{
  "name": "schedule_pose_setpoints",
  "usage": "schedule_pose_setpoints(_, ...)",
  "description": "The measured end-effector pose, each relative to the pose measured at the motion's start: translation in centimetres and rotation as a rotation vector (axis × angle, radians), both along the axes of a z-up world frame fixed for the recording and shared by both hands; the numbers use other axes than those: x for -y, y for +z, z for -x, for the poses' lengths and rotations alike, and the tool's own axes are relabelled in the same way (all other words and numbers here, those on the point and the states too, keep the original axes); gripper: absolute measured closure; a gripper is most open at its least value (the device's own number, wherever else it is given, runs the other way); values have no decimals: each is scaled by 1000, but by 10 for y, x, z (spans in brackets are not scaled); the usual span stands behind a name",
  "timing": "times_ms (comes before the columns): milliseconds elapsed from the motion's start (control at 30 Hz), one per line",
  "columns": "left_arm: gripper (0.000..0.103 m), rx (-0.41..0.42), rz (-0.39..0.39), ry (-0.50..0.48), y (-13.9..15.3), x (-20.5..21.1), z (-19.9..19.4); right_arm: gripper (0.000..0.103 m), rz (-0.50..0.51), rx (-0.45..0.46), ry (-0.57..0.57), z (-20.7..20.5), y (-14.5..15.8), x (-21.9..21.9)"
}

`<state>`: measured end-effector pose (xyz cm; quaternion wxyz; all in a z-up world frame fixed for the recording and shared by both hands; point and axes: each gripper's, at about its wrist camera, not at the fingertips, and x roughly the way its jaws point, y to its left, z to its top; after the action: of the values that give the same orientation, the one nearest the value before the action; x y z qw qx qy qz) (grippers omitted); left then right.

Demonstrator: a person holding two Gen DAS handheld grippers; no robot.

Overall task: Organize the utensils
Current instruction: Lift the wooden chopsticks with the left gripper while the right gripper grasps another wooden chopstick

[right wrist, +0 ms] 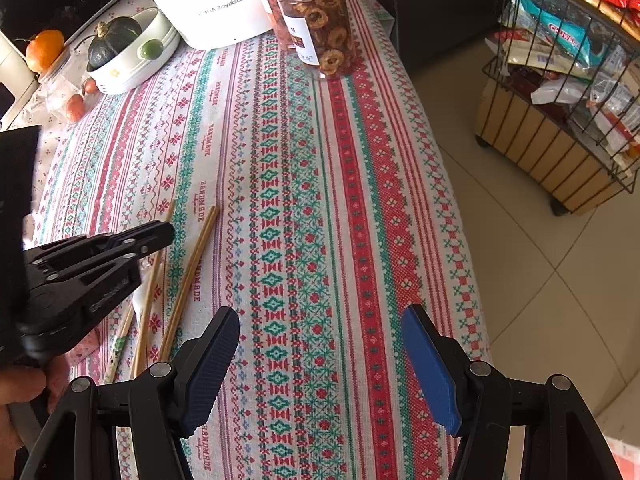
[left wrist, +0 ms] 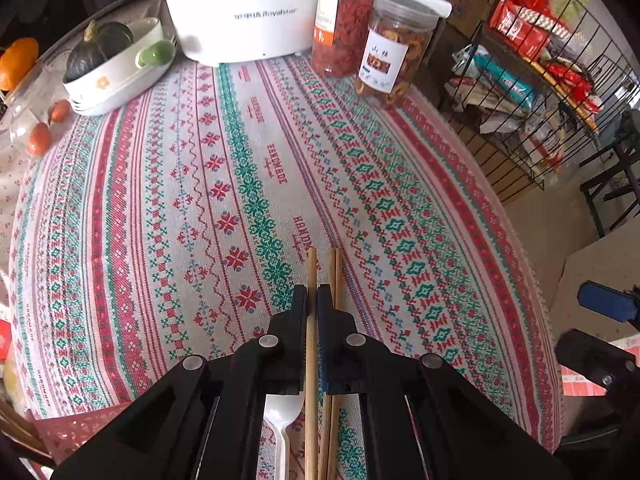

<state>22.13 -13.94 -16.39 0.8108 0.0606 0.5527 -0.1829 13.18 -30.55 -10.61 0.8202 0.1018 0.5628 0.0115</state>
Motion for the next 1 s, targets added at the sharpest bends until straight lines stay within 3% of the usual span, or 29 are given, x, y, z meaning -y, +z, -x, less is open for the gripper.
schedule_pose_setpoints(433, 99, 277, 190, -104, 140, -65, 113, 31, 18, -39, 39, -21, -17, -40)
schedule_pose_setpoints(633, 99, 380, 269, -91, 166, -116, 149, 31, 36, -61, 79, -39, -36, -72)
schedule_pose_setpoints(767, 99, 391, 317, -49, 177, -142, 154, 32, 23, -88, 95, -53, -53, -88)
schedule_pose_setpoints(1000, 99, 404, 329, -18, 180, -163, 159, 48, 3, -125, 76, -81, -77, -107)
